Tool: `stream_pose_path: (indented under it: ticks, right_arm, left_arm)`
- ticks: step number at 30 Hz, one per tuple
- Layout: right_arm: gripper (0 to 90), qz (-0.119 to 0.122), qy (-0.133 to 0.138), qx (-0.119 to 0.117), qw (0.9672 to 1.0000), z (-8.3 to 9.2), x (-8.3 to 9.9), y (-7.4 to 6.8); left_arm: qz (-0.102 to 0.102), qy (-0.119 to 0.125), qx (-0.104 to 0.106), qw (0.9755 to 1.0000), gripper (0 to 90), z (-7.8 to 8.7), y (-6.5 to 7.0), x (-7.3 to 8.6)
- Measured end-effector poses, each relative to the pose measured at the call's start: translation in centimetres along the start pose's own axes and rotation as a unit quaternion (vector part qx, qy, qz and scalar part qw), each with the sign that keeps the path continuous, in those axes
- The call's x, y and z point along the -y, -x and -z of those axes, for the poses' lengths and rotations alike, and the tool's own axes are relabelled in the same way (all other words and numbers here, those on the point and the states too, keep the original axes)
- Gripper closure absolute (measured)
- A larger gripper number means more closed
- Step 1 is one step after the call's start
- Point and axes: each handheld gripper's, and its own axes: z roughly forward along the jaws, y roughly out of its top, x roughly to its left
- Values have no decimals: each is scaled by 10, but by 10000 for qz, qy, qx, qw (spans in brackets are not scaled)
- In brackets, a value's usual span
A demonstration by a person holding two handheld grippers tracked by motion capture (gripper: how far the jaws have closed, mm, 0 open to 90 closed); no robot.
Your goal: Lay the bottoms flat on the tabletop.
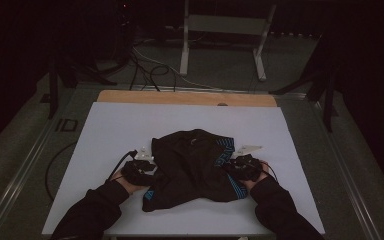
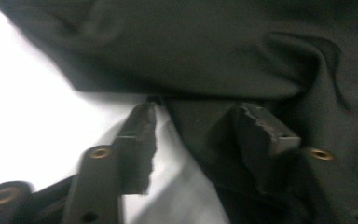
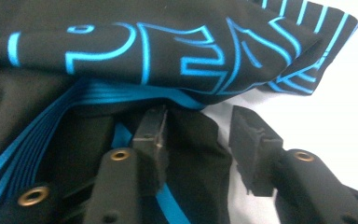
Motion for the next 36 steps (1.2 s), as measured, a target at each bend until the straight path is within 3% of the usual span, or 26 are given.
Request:
stream_pose_path:
  ticks: [6, 9, 17, 27, 29, 36]
  right_arm:
    - [788, -75, -1, -178, 9998, 0, 1, -2]
    - [874, -37, -41, -88, 9999, 1, -1, -4]
    - [896, 0, 18, 158, 9999, 20, 0, -5]
    - [896, -46, 303, 503, 9983, 60, 11, -6]
    - [896, -107, 342, 562, 9978, 69, 16, -4]
    - [896, -433, 390, 641, 9962, 92, 39, 2]
  left_arm:
    - [-46, -45, 93, 9999, 744, -5, 3, -3]
    - [-64, -18, 3, 10000, 869, -5, 4, -4]
    - [18, 242, -126, 9996, 885, 19, -1, -2]
    - [122, 358, -319, 9988, 890, 44, -8, 9]
    - [91, 346, -415, 9985, 891, 50, -10, 11]
    - [147, 347, -445, 9983, 891, 63, -7, 22]
